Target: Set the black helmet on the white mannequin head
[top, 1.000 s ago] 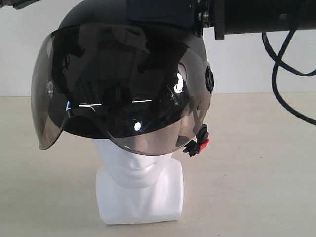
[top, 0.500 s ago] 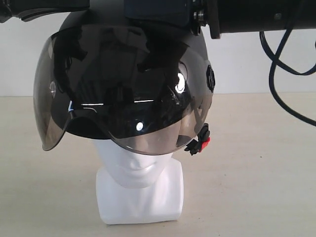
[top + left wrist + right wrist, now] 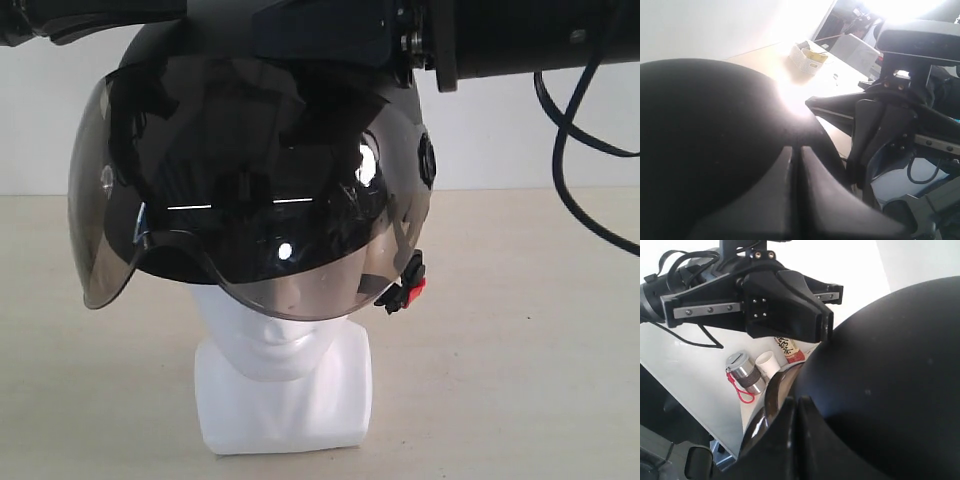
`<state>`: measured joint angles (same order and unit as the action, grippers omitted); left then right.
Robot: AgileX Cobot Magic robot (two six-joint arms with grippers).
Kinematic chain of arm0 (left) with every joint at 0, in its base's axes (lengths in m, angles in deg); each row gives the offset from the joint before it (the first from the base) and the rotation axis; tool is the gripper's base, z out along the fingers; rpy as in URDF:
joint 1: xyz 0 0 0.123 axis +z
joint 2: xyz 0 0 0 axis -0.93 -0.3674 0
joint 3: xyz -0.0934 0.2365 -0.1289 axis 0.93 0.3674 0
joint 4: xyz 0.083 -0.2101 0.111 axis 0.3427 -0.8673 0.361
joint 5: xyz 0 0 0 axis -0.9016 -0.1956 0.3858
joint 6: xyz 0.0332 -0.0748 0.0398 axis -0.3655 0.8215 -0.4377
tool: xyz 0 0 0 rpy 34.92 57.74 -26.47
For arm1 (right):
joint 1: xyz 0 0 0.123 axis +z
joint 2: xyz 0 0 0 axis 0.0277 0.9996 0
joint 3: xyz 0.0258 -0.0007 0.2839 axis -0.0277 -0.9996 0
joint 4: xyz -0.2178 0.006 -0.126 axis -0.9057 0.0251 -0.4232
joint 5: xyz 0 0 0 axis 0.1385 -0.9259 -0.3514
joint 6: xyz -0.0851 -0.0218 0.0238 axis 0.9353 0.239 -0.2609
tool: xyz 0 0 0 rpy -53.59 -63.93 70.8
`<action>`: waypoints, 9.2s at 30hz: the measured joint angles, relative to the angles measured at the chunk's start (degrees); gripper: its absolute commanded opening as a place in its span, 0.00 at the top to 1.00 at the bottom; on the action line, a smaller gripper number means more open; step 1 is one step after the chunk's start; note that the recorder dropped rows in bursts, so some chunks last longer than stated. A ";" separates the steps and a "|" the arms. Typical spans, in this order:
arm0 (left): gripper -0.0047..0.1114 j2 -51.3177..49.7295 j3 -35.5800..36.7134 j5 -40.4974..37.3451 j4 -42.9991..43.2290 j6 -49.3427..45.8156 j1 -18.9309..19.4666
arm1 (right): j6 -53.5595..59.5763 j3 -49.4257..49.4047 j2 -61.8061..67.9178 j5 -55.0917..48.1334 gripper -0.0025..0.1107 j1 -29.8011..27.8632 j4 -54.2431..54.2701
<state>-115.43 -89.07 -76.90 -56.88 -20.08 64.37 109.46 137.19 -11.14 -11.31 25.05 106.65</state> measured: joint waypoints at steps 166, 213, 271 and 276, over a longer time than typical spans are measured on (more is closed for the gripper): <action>0.45 11.90 0.34 5.99 5.10 9.53 4.18 | 8.90 -27.07 3.83 48.89 0.37 -2.68 -4.88; 0.92 57.07 33.82 5.31 8.81 19.27 1.04 | 2.31 -42.66 -49.09 61.60 0.97 -2.76 -0.54; 0.92 80.59 70.11 60.93 85.97 67.81 0.81 | 2.10 -42.66 -49.09 62.50 0.97 -2.76 0.56; 0.92 80.59 70.39 57.58 85.97 68.16 0.81 | 2.10 -42.66 -49.09 62.88 0.97 -2.76 0.56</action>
<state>-34.84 -18.68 -19.32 29.08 48.08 65.18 111.56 94.53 -60.23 51.58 22.29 107.21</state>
